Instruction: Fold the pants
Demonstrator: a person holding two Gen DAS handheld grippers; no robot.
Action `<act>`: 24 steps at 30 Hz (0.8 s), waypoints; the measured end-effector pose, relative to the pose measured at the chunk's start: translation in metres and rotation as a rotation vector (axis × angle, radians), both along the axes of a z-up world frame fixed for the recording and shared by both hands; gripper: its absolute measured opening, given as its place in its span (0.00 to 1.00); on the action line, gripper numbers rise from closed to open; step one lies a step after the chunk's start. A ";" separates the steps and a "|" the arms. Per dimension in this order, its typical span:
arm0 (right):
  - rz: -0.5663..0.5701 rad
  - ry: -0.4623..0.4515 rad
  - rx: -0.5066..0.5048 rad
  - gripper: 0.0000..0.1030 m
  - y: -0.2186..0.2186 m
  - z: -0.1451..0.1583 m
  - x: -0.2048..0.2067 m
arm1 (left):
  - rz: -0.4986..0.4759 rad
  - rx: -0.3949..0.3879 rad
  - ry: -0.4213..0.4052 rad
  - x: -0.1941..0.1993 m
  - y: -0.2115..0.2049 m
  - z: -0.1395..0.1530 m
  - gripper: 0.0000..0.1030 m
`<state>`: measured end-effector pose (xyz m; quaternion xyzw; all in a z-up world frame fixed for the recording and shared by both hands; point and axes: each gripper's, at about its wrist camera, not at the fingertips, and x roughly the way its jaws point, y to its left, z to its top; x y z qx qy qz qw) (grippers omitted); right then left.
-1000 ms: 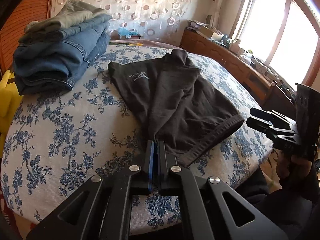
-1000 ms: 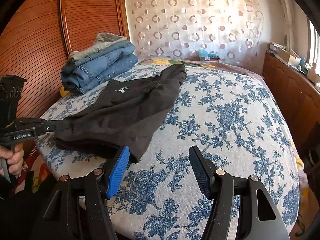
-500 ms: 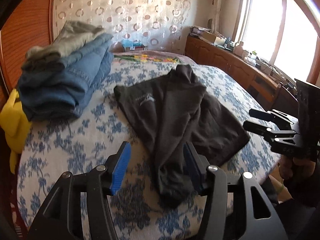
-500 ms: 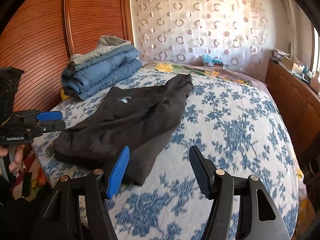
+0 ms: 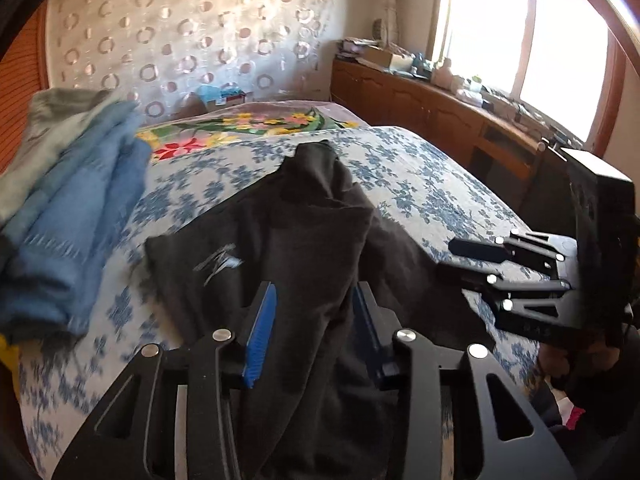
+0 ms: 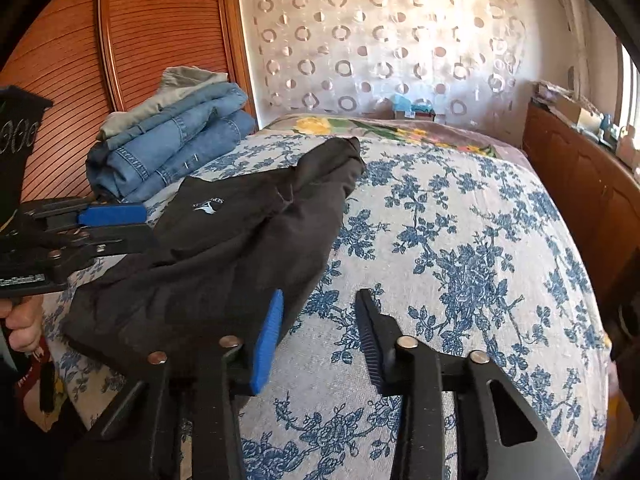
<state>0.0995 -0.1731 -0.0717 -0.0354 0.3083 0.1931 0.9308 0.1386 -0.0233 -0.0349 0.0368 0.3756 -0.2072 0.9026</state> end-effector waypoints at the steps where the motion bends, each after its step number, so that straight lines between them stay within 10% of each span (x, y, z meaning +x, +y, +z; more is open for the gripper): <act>1: -0.002 0.003 0.003 0.34 -0.001 -0.001 0.001 | -0.013 0.004 0.006 0.005 -0.006 0.000 0.38; 13: 0.000 0.008 0.052 0.34 -0.009 -0.001 0.001 | -0.088 0.067 0.096 0.053 -0.052 -0.014 0.31; 24: 0.002 -0.007 0.031 0.34 -0.005 -0.003 -0.002 | -0.014 0.050 0.026 0.061 -0.027 0.005 0.05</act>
